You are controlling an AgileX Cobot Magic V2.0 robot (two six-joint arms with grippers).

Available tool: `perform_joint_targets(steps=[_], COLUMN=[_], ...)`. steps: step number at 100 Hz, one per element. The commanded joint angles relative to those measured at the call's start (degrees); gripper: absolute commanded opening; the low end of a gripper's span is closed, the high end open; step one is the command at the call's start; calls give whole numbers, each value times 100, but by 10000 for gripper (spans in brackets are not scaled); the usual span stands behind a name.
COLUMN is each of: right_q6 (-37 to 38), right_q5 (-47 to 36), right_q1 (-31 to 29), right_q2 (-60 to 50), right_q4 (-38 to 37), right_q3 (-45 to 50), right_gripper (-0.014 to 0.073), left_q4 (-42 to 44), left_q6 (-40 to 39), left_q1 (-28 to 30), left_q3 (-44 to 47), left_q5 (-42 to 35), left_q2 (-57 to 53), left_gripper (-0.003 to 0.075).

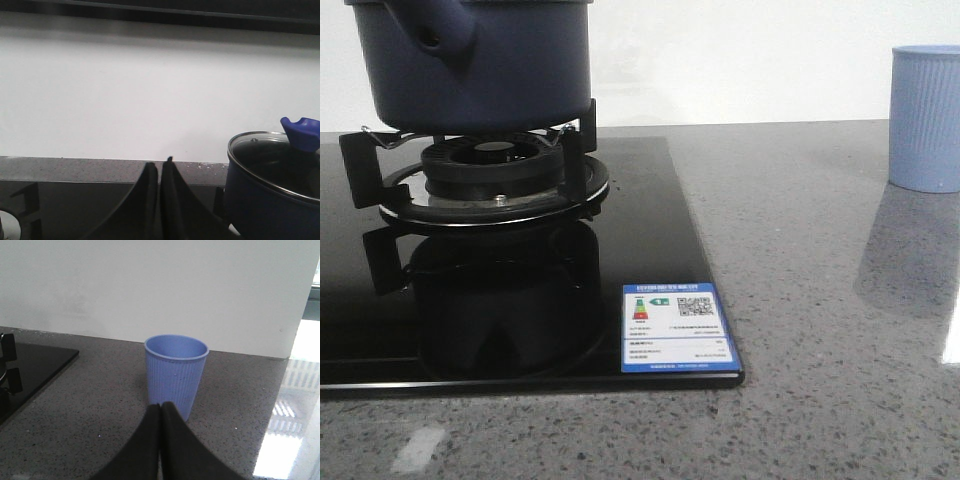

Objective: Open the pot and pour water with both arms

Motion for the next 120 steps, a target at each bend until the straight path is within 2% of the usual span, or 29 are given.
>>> perform_joint_targets(steps=[1, 16, 27, 45, 64, 69, 120], right_q6=[1, 1, 1, 1, 1, 1, 1], right_q5=[176, 176, 176, 176, 176, 176, 151], right_q1=[9, 9, 9, 9, 9, 9, 9], right_q2=[30, 30, 30, 30, 30, 30, 42], right_q4=[93, 93, 93, 93, 93, 93, 93], right_q3=[-154, -154, -154, -154, -154, -154, -154], right_gripper=[-57, -57, -57, -57, -57, -57, -57], left_q4=[114, 876, 1729, 1597, 1586, 1552, 1552], left_q6=[-17, -105, -962, -1129, -1266, -1276, -1276], left_q1=[-93, -178, -122, 93, 303, 326, 275], left_q3=[-72, 500, 1056, 2060, 2684, 2673, 2675], left_q5=[-396, -448, -342, -331, -331, -128, -142], left_q2=[-90, -533, -1155, -2055, -2937, -2931, -2934], left_gripper=[-20, -20, -20, -20, -20, -20, -20])
